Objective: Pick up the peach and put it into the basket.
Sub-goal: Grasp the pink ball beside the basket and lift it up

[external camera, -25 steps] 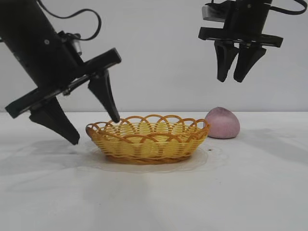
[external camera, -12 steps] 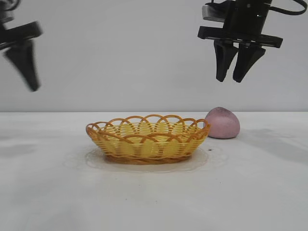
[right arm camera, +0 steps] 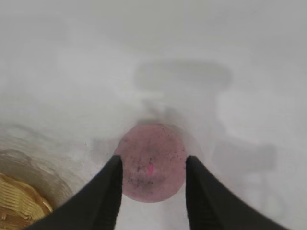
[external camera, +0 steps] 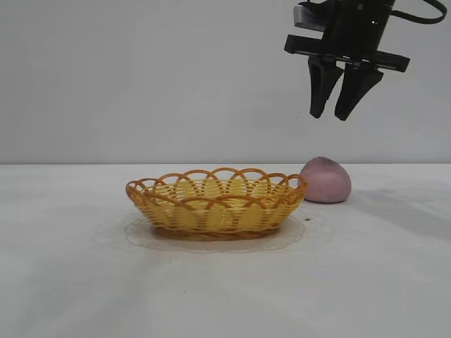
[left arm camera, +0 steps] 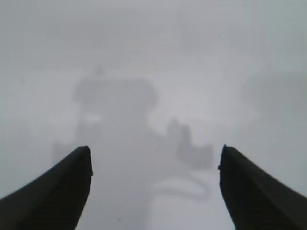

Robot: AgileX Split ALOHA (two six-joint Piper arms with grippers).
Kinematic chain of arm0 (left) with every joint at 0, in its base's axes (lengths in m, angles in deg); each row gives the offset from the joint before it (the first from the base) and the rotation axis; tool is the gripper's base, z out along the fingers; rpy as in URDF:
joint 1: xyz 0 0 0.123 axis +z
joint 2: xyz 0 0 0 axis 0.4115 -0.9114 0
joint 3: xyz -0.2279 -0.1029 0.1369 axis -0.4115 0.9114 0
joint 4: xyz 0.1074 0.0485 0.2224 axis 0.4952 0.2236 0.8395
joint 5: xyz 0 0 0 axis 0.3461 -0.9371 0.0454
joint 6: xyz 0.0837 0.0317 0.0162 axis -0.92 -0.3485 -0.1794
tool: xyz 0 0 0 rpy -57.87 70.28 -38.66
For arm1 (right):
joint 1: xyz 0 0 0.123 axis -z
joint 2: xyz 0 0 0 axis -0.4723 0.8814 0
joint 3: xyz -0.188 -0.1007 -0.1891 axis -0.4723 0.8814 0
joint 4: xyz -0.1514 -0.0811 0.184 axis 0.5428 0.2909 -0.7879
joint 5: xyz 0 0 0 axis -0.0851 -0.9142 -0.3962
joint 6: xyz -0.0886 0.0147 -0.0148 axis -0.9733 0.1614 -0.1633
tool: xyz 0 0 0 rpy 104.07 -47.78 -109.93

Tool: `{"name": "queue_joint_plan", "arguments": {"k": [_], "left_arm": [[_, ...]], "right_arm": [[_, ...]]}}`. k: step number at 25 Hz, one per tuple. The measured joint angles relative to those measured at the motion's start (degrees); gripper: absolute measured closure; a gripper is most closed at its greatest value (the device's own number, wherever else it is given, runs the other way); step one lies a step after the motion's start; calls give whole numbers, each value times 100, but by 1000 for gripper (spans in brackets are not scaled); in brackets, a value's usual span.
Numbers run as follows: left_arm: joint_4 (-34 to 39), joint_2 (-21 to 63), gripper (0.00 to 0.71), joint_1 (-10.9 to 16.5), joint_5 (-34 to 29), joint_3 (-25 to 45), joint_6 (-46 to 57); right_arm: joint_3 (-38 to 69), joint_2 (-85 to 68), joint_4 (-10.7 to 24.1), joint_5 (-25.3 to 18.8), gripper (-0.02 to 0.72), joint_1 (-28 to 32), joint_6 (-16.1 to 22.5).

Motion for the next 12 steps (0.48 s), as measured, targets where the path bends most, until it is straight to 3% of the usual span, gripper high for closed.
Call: {"name": "queue_joint_plan", "arguments": {"k": [4,12], "left_arm": [[-13,1538,221,-198,-423,837,13],[-123,4801,221,-215,-1760,2019,13]], "right_arm": [[-8,157,-12,0,447,0,-37],[-8,358,-106,0,447,0,-70]]}}
